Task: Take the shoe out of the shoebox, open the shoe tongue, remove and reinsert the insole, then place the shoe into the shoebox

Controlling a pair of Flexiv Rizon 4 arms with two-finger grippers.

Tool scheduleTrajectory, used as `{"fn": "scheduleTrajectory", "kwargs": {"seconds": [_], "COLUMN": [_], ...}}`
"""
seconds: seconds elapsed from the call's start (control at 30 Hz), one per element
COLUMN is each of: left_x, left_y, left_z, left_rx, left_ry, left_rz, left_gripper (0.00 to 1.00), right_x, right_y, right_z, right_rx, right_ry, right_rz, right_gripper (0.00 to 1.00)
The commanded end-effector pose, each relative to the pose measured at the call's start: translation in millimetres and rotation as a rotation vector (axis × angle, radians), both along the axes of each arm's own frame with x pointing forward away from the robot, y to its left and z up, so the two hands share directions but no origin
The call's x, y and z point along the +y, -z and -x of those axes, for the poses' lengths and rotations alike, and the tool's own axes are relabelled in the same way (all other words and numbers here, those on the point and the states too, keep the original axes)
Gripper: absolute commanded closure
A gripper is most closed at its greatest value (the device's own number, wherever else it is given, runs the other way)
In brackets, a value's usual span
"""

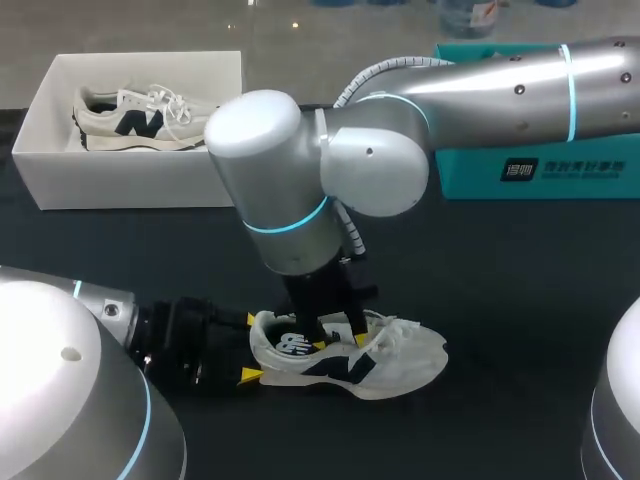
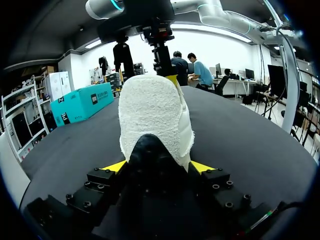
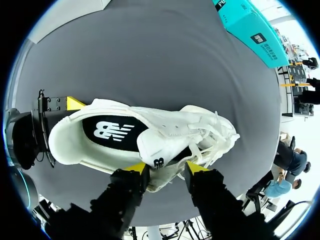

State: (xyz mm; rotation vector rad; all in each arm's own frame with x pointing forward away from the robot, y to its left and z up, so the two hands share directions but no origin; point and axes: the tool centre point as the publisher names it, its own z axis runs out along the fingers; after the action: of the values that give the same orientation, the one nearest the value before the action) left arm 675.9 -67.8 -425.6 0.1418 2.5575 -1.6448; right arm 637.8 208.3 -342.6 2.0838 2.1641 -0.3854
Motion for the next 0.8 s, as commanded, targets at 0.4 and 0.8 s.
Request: {"fn": "scheduleTrajectory", "kwargs": {"seconds": [0.4, 0.8], "left_x": [-1, -1], "left_y": [3, 3], "left_z": [-0.3, -0.3], "left_rx": [0.0, 0.0], "left_ry": [0.001, 0.001], "left_rz": [-0.003, -0.003], "left_gripper": [1.0, 1.0], "right_x": [21, 19], "right_y": [2, 15], "right_z": [-16.3, -19.7], "right_rx": [-0.166, -0.158], "right_ry": [0.173, 0.197], "right_rz": [0.029, 0.04], "right_gripper": [0.0, 0.0]}}
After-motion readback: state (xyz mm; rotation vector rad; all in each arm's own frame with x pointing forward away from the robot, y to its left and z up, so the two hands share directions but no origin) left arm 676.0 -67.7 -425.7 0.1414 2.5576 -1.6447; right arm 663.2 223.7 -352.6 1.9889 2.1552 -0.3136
